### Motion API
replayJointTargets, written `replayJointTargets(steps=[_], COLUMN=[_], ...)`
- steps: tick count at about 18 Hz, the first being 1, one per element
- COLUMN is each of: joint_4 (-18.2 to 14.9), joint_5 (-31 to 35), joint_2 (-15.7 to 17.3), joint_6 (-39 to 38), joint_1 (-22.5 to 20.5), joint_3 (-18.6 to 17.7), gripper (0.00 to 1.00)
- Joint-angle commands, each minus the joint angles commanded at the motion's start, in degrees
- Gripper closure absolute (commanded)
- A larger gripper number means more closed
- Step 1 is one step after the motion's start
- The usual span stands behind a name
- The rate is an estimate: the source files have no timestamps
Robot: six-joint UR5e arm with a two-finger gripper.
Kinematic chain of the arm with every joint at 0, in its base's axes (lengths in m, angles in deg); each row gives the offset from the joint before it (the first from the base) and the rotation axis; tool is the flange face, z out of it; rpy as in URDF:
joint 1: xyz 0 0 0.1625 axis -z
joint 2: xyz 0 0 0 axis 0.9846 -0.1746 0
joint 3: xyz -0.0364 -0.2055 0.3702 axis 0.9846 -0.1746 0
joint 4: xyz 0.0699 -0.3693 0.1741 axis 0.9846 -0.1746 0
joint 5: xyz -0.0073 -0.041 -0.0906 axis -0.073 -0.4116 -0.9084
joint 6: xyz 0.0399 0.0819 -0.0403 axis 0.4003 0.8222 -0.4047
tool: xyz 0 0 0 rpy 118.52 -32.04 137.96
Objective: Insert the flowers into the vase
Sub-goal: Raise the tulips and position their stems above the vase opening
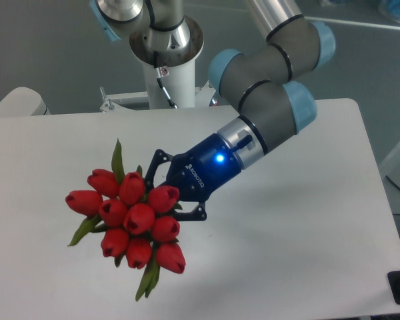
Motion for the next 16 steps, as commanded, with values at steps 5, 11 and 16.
replayJointTargets(steps=[5,11,16], joint_4=[0.09,0.00,0.00], joint_5=[-2.28,-3.69,-4.22], joint_2=[2.19,2.64,3.60], joint_6=[1.84,2.20,1.76], joint_1=[0.00,-0.09,0.00], joint_3=[-3.69,-4.31,-4.58], gripper=[0.83,0.82,0.82])
